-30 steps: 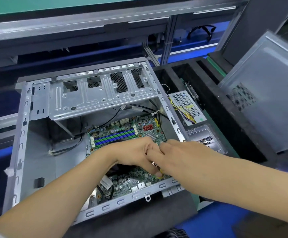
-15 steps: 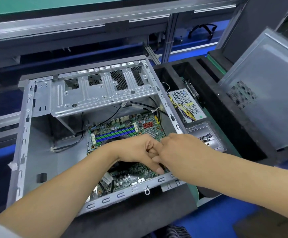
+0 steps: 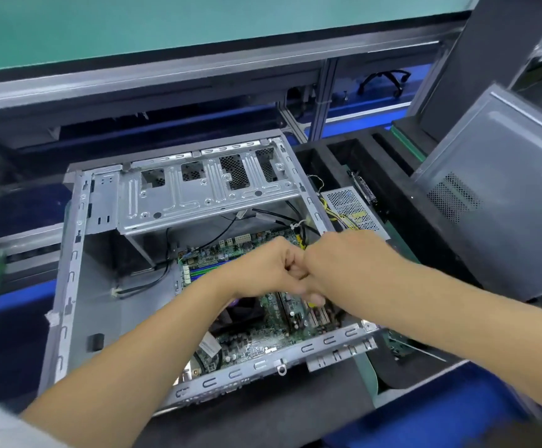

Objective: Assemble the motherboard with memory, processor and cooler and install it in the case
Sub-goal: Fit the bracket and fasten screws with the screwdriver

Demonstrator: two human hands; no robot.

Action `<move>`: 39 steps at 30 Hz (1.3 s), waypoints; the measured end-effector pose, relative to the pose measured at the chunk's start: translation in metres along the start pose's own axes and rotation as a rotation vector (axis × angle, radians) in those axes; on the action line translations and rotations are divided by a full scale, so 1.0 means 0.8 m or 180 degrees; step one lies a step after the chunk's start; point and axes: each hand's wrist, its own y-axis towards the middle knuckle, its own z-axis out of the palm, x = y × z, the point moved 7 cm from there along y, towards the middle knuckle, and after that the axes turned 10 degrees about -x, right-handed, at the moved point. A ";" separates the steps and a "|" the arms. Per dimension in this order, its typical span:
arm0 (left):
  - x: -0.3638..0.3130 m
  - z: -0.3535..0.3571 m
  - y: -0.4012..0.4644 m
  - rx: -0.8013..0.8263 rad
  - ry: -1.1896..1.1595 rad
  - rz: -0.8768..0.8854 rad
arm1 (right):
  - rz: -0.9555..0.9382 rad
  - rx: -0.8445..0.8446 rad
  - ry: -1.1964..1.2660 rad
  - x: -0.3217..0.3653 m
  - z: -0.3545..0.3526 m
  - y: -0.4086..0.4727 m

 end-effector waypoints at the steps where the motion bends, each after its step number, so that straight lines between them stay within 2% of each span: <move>1: -0.009 -0.019 -0.003 -0.0164 -0.0152 0.0044 | 0.0078 -0.0241 0.0005 -0.011 -0.023 0.001; 4: -0.004 -0.086 -0.026 -0.0822 -0.0678 -0.0233 | 0.0257 -0.0693 0.0437 -0.043 -0.062 0.000; 8: 0.051 -0.126 -0.075 -0.1797 -0.2008 -0.0923 | 0.0339 -0.0532 0.1367 -0.052 -0.040 0.011; 12: 0.092 -0.115 -0.096 -0.2393 -0.2589 -0.1460 | 0.0164 -0.0506 0.1894 -0.040 -0.009 0.020; 15: 0.093 -0.109 -0.091 -0.2462 -0.2999 -0.1445 | 0.0080 -0.0562 0.2203 -0.034 0.006 0.025; 18: 0.094 -0.105 -0.087 -0.2473 -0.3071 -0.1368 | 0.0039 -0.0554 0.2290 -0.032 0.015 0.027; 23: 0.094 -0.098 -0.080 -0.2336 -0.2933 -0.1259 | -0.0059 -0.0577 0.2262 -0.032 0.014 0.026; 30: 0.091 -0.097 -0.073 -0.2068 -0.3592 -0.1026 | -0.0077 -0.0614 0.2064 -0.038 0.010 0.016; 39: 0.095 -0.098 -0.077 -0.2274 -0.3357 -0.1155 | -0.0058 -0.0781 0.1869 -0.044 0.001 0.011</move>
